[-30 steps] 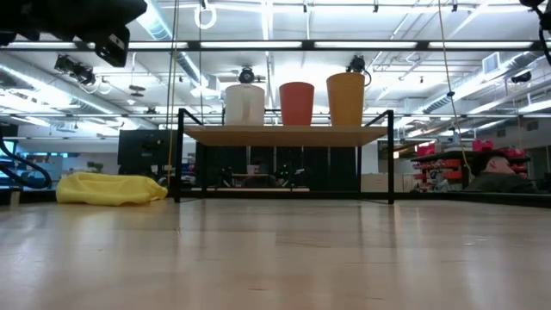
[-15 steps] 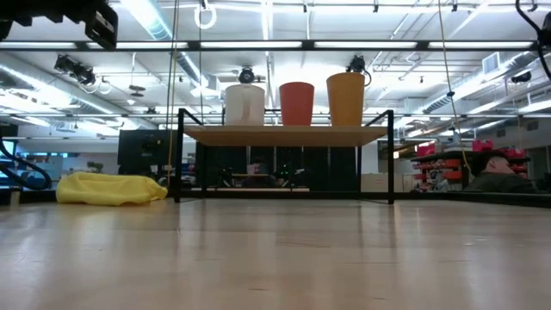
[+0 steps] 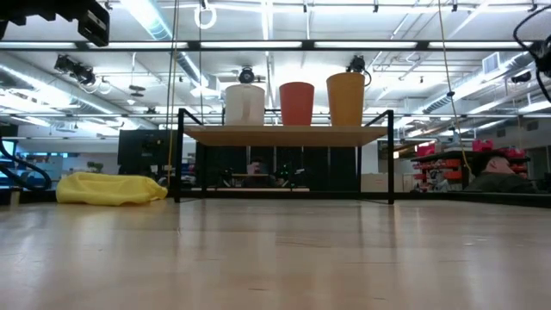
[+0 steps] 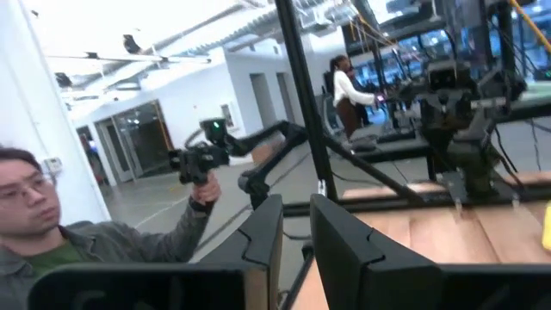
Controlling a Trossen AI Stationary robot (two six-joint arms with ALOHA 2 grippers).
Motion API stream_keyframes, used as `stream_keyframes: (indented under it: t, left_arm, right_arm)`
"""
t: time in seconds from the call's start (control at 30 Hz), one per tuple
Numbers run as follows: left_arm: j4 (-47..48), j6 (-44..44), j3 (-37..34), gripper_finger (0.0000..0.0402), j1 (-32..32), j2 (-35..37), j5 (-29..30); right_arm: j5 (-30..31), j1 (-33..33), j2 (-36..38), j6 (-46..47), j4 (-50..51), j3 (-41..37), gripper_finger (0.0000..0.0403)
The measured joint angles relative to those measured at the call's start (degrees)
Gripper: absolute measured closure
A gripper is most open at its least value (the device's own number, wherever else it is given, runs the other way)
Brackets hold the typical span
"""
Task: Stack small to large cups/mugs on shelf
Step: Return to Home Position
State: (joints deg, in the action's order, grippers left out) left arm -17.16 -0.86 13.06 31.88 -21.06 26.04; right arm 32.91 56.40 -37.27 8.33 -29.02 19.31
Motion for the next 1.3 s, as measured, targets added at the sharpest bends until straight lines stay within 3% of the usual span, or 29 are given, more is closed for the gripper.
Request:
stream_keyframes:
  t: [0.93, 1.3]
  left_arm:
    - [15.5, -0.4, 0.0, 0.0376, 0.0, 19.3, 0.0]
    - [19.0, -2.6, 0.0, 0.0367, 0.0, 20.8, 0.0]
  right_arm:
    - [-8.0, 0.0, 21.6, -0.9, 14.8, 0.0, 0.0331]
    - [-8.0, 0.0, 26.9, -0.5, 19.1, 0.0, 0.0331]
